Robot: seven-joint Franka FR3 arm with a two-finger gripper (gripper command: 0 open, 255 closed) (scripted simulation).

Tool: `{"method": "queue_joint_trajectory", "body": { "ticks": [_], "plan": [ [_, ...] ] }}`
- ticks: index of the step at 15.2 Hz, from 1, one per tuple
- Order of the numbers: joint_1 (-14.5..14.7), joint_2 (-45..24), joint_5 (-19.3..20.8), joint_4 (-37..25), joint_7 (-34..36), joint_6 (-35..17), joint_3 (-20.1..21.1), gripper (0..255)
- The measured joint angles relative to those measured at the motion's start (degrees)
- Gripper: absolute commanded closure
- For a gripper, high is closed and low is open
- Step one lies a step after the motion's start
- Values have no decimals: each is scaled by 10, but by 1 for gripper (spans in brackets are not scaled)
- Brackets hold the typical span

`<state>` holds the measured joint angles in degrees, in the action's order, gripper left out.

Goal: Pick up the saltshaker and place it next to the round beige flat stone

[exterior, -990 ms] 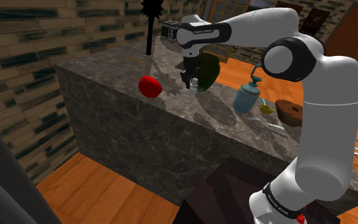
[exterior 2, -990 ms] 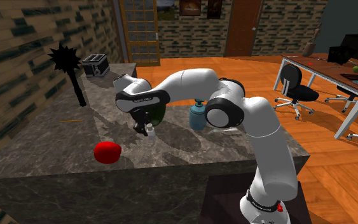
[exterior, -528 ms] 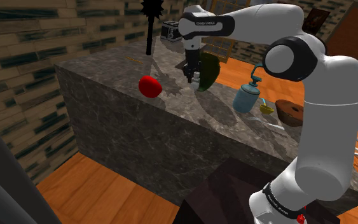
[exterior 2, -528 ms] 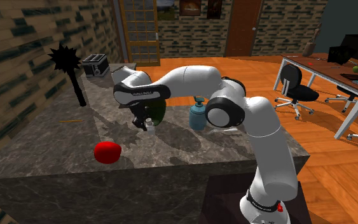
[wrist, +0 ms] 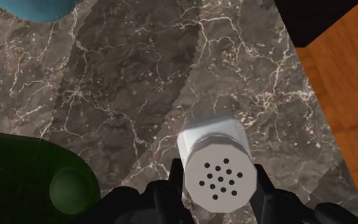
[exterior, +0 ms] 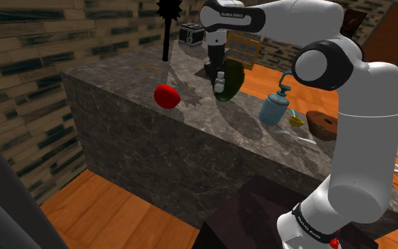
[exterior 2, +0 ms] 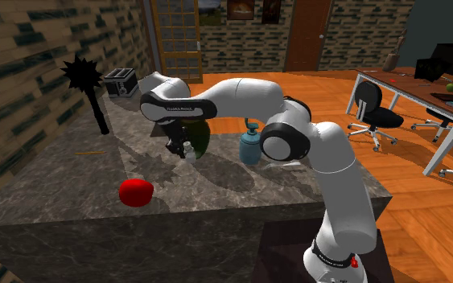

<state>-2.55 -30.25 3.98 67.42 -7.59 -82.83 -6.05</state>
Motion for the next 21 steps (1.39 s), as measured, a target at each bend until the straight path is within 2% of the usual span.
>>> {"method": "queue_joint_trajectory", "body": {
  "ticks": [3,5,10,18,21],
  "plan": [
    [-1,-5,0,-28,-3,24,-1,255],
    [-9,14,3,-5,-16,18,-5,255],
    [-34,96,16,124,-54,-34,-21,255],
    [-85,177,40,241,-134,-83,-56,255],
    [-106,186,46,255,-168,-96,-71,255]
  ]
}}
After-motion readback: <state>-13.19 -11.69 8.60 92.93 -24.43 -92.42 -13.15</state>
